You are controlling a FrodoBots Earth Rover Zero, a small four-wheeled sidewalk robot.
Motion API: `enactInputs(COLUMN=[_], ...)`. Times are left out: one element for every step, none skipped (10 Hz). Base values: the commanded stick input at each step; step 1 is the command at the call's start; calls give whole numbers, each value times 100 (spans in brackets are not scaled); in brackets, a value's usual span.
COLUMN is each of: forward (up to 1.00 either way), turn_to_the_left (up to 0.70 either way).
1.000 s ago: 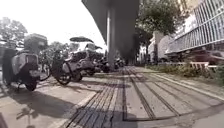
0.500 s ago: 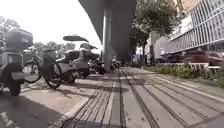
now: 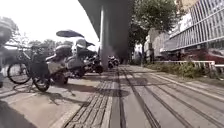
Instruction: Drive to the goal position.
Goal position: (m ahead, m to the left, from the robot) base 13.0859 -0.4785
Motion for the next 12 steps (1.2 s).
enactInputs(forward=[70, 70, 70, 70, 70, 70, 70, 70, 70, 70, 70, 70], turn_to_the_left=[0, 0, 0, 0, 0, 0, 0, 0, 0, 0, 0, -1])
